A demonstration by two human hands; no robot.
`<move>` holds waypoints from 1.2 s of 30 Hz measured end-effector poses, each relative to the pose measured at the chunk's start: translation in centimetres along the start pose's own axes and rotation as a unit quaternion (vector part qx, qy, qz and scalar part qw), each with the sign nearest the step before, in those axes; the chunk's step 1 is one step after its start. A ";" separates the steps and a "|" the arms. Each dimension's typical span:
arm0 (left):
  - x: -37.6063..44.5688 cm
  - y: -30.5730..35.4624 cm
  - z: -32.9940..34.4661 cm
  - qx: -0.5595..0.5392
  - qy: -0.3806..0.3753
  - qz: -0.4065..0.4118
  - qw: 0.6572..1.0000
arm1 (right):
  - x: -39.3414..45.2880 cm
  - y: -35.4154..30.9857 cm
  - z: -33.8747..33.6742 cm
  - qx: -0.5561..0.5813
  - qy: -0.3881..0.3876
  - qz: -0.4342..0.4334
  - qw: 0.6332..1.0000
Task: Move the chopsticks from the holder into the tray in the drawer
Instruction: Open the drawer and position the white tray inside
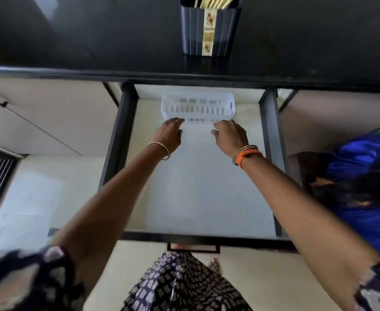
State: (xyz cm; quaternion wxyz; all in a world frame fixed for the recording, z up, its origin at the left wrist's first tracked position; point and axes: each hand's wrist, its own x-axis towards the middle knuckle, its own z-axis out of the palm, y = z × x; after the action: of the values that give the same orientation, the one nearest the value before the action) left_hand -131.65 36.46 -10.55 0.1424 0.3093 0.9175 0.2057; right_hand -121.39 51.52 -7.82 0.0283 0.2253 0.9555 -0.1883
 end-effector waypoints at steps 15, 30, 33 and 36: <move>8.8 -5.9 1.5 0.110 -0.013 0.000 0.994 | 12.2 2.2 3.7 -0.101 -0.108 -0.034 0.988; -11.0 -6.1 6.3 0.073 -0.087 0.049 0.992 | -8.1 2.4 6.6 -0.071 -0.159 -0.020 0.985; -11.9 -5.8 5.5 0.102 -0.144 0.030 0.984 | -10.6 1.9 7.2 -0.060 -0.181 -0.020 0.981; -12.6 -5.2 5.4 0.126 -0.158 0.021 0.979 | -11.6 1.8 7.6 -0.044 -0.176 -0.007 0.983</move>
State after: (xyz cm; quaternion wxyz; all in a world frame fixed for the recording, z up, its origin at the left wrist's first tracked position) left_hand -122.50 26.39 -15.97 0.2414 0.3721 0.8954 0.0402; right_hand -110.43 45.32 -13.88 0.2049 0.1803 0.9444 -0.1832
